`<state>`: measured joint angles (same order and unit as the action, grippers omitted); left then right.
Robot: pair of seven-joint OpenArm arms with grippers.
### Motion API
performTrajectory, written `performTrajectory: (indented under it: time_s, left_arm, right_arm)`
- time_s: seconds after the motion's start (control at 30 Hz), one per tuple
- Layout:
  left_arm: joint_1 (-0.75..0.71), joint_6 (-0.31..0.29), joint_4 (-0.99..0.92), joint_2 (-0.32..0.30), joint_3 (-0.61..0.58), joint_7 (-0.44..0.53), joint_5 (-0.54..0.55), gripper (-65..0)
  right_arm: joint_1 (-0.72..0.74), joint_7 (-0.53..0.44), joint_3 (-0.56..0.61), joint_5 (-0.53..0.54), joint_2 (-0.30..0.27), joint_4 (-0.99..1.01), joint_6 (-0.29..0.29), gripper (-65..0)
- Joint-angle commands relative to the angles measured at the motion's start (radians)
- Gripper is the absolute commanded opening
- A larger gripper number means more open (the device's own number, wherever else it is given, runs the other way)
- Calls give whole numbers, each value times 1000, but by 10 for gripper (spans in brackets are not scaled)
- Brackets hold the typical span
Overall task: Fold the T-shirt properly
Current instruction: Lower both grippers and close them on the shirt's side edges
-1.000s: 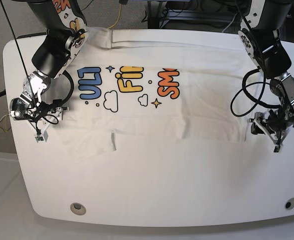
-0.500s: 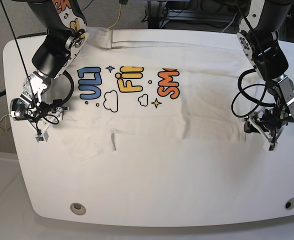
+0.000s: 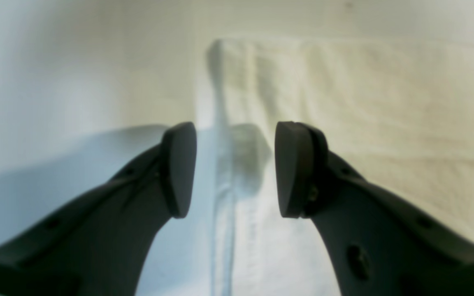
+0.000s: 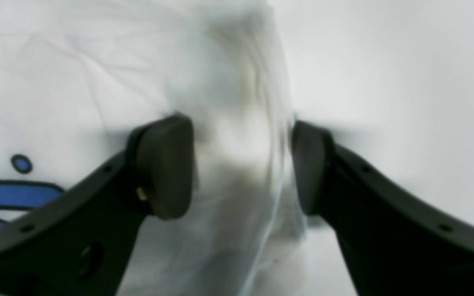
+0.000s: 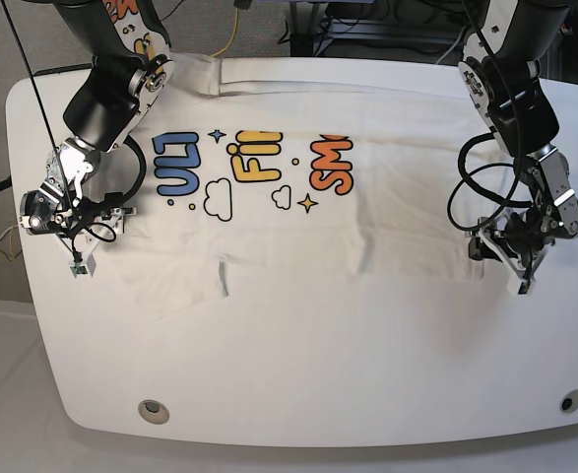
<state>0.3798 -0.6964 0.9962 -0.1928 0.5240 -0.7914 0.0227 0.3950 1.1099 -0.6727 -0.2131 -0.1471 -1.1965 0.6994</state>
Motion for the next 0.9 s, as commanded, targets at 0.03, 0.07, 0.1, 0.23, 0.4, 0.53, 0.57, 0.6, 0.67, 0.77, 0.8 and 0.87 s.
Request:
performTrajectory:
  time_s: [0.03, 0.07, 0.1, 0.23, 0.4, 0.53, 0.57, 0.6, 0.67, 0.77, 0.8, 0.87]
  left_arm:
    - [18, -2, 14, 2, 2, 36, 12, -357]
    - [18, -2, 14, 5, 2, 37, 12, -357]
    - [18, -2, 14, 6, 2, 37, 12, -357]
    - [5, -2, 14, 9, 2, 37, 12, -357]
    - [2, -2, 14, 17, 2, 37, 12, -357]
    - [0, -2, 16, 20, 2, 34, 12, -358]
    - [0, -2, 16, 20, 2, 34, 12, -358]
    - [0, -2, 16, 22, 2, 34, 12, -358]
    - [-2, -2, 16, 22, 2, 34, 12, -358]
    - [-2, -2, 16, 22, 2, 34, 12, -359]
    - [-2, -2, 16, 22, 2, 34, 12, -359]
    - [-2, -2, 16, 23, 2, 34, 12, -361]
  right_arm:
    - [25, -7, 3, 7, -16, -16, -1, -259]
    - [25, -7, 3, 7, -16, -16, -1, -259]
    - [25, -7, 3, 7, -16, -16, -1, -259]
    - [25, -7, 3, 2, -16, -16, -1, -259]
    - [25, -7, 3, 2, -16, -16, -1, -259]
    - [25, -7, 3, 4, -16, -16, -1, -259]
    - [25, -7, 3, 5, -16, -16, -1, -259]
    - [25, -7, 3, 5, -16, -16, -1, -259]
    - [25, -7, 3, 5, -16, -16, -1, -259]
    - [25, -7, 3, 7, -16, -16, -1, -259]
    - [25, -9, 3, 7, -16, -16, -1, -259]
    - [25, -9, 3, 7, -16, -16, -1, -259]
